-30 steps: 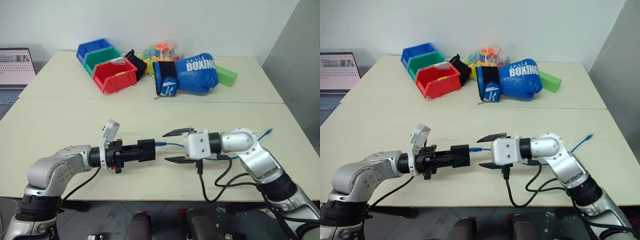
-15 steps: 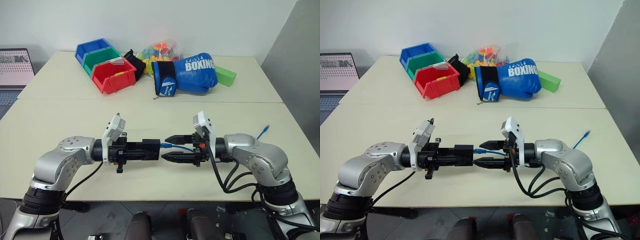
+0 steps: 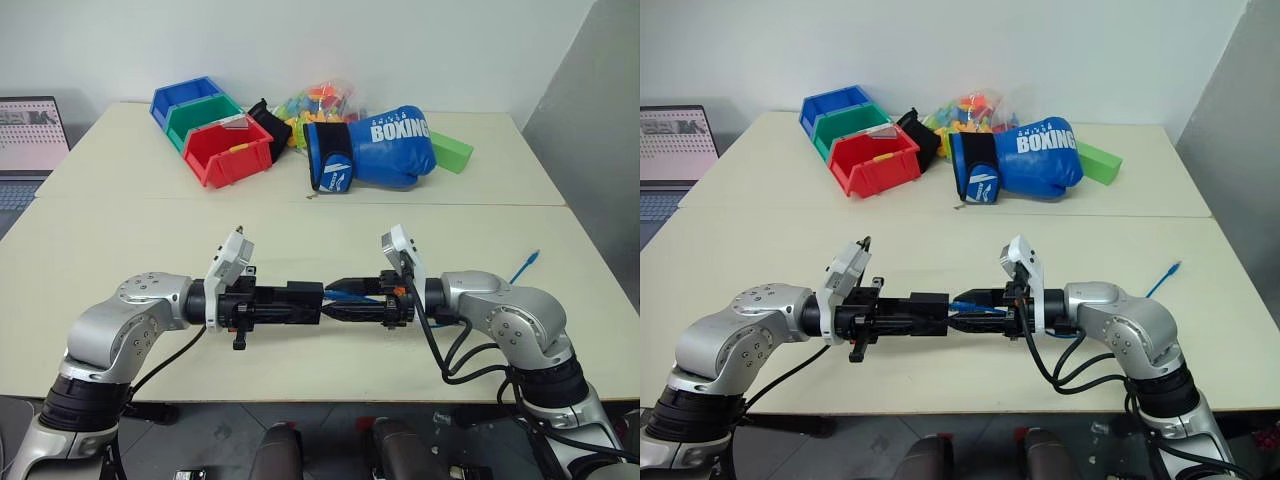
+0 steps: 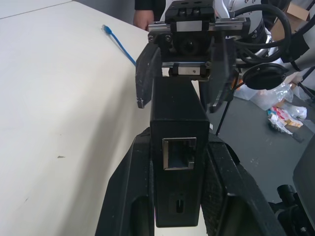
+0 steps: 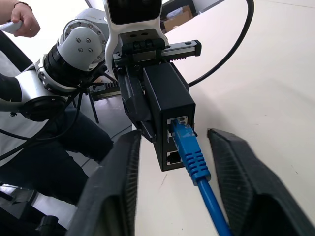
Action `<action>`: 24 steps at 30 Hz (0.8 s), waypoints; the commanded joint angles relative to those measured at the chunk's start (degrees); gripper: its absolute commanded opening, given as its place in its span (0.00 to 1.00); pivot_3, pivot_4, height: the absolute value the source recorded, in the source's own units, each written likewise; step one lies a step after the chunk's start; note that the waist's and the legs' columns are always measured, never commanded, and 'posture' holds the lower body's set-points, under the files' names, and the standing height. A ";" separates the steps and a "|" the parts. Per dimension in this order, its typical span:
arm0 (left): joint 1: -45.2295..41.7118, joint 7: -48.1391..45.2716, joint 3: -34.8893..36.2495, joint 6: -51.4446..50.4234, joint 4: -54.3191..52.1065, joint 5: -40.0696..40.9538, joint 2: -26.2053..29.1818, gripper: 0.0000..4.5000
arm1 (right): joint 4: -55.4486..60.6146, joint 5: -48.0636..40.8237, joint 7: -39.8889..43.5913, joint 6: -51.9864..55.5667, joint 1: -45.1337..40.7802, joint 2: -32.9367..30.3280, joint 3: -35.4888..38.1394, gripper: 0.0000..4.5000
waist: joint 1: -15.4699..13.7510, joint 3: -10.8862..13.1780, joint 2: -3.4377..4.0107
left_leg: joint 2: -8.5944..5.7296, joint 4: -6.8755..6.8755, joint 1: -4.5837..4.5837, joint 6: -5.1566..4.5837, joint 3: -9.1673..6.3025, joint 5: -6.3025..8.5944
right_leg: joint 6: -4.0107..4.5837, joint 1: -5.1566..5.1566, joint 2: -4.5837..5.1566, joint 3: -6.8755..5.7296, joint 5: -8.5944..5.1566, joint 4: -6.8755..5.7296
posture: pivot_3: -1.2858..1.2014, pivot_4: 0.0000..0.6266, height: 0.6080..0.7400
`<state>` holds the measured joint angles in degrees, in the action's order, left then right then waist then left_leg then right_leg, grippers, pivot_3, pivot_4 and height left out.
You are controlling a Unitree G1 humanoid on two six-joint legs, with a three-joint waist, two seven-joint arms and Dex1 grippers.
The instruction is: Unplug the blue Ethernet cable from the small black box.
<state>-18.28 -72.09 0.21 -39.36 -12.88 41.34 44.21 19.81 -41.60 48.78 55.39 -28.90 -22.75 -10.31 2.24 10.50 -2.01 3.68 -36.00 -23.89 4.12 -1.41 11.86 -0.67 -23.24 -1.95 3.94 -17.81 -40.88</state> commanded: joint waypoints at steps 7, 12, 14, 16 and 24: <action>0.44 -1.73 0.58 0.13 -2.20 0.63 1.50 0.17 | 0.80 -2.69 3.05 0.12 -1.54 -1.47 1.04 0.01 | 0.15 0.00 0.00 | 0.00 0.01 0.00 0.00 -0.01 0.00 | 0.00 0.00 -0.01 -0.01 0.00 0.01 | 0.52 0.24 1.00; 0.91 -2.44 0.57 -0.16 -2.91 1.05 1.85 0.17 | 0.50 -3.40 3.44 1.10 -2.06 -1.73 1.14 0.01 | 0.16 0.01 0.01 | 0.00 0.01 0.00 0.00 0.00 0.00 | 0.00 0.00 -0.01 -0.01 0.00 0.01 | 0.52 0.24 1.00; 1.04 -2.31 0.70 -0.19 -3.02 1.13 1.76 0.17 | 0.25 -3.45 3.45 1.38 -2.19 -1.78 1.20 0.01 | 0.18 0.01 0.01 | 0.00 0.01 0.00 0.00 0.00 0.00 | 0.00 0.00 -0.01 -0.01 0.00 0.01 | 0.52 0.24 1.00; 1.65 -1.32 1.52 -0.39 -3.11 1.40 1.56 0.17 | -0.29 -2.94 3.86 1.45 -1.44 -3.00 1.38 0.01 | 0.18 0.01 0.01 | 0.00 0.01 0.00 0.00 0.00 0.00 | 0.00 -0.01 -0.01 0.00 0.00 0.01 | 0.52 0.24 1.00; 6.02 1.27 7.17 0.23 0.28 1.46 3.33 0.17 | -3.31 0.18 3.59 -1.95 3.24 -8.60 4.42 0.01 | 0.15 0.01 0.00 | 0.00 0.01 -0.02 0.00 0.01 0.00 | 0.00 -0.02 0.01 0.02 0.00 0.06 | 0.52 0.24 1.00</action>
<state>-12.76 -70.79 4.45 -39.66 -12.49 42.43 46.33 16.42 -41.56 53.17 55.88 -25.74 -31.29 -8.67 2.39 10.51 -2.01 3.69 -35.98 -23.91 4.11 -1.40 11.87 -0.67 -23.26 -1.94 3.96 -17.81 -40.83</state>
